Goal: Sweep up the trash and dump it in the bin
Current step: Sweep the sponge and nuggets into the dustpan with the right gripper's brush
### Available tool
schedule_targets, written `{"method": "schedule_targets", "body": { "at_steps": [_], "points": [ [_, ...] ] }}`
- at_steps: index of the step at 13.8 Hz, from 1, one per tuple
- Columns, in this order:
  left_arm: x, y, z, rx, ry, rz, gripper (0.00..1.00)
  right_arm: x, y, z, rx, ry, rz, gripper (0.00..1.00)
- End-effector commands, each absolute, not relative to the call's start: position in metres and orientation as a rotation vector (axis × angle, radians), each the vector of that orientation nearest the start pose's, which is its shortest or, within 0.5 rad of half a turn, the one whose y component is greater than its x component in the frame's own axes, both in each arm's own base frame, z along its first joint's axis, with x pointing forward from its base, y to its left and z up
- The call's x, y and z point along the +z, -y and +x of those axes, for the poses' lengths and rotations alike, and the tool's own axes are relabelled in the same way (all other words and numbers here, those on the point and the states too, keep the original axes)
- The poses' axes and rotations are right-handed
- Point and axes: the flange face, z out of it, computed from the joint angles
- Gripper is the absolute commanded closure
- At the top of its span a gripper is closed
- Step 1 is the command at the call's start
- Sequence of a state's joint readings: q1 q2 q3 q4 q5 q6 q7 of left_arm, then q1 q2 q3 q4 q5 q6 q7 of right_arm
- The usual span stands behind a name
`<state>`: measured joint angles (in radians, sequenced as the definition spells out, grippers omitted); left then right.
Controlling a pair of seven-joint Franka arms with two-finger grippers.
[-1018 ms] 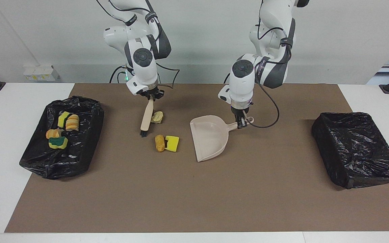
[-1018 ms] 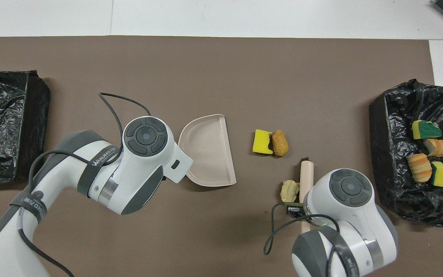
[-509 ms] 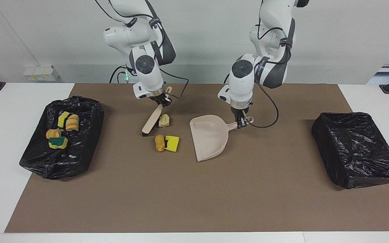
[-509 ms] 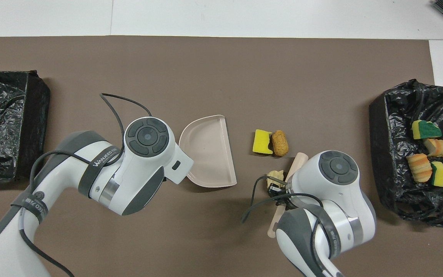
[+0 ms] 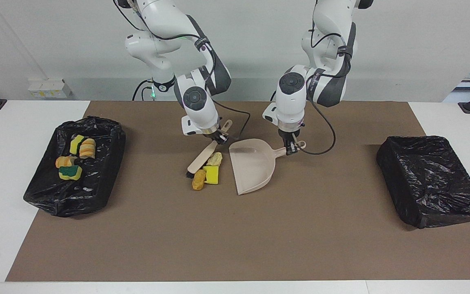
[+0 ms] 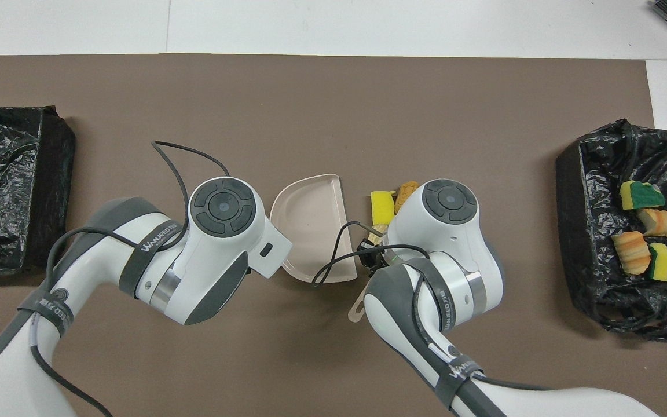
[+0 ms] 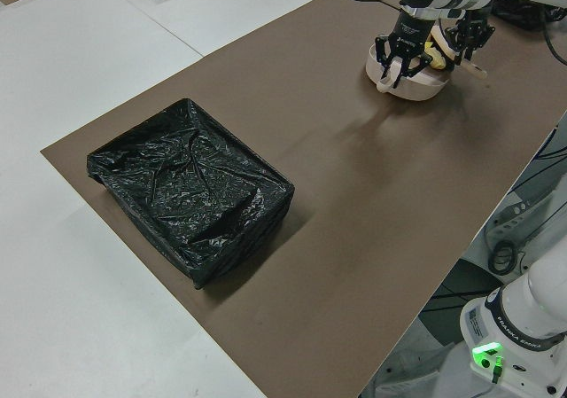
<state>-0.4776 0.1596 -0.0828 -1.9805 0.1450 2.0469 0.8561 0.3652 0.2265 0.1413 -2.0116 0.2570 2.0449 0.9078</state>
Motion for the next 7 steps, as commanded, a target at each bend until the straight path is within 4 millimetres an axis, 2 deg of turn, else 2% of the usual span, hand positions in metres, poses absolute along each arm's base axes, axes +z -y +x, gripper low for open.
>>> {"method": "schedule_targets", "body": {
  "at_steps": [1, 2, 3, 6, 7],
  "points": [
    [0.379, 0.298, 0.488, 0.176, -2.059, -2.212, 1.00, 0.333, -0.310, 0.483, 0.487, -0.514, -2.929, 1.00],
    [0.379, 0.298, 0.488, 0.172, -2.044, -2.226, 1.00, 0.337, -0.324, 0.472, 0.476, -0.331, -2.945, 1.00],
    [0.379, 0.299, 0.488, 0.166, -2.023, -2.244, 1.00, 0.338, -0.330, 0.465, 0.482, -0.181, -2.950, 1.00],
    [0.380, 0.300, 0.487, 0.166, -1.979, -2.279, 1.00, 0.345, -0.325, 0.459, 0.541, 0.176, -2.925, 1.00],
    [0.381, 0.300, 0.486, 0.166, -1.980, -2.278, 1.00, 0.356, -0.319, 0.458, 0.537, 0.288, -2.905, 1.00]
  ]
}}
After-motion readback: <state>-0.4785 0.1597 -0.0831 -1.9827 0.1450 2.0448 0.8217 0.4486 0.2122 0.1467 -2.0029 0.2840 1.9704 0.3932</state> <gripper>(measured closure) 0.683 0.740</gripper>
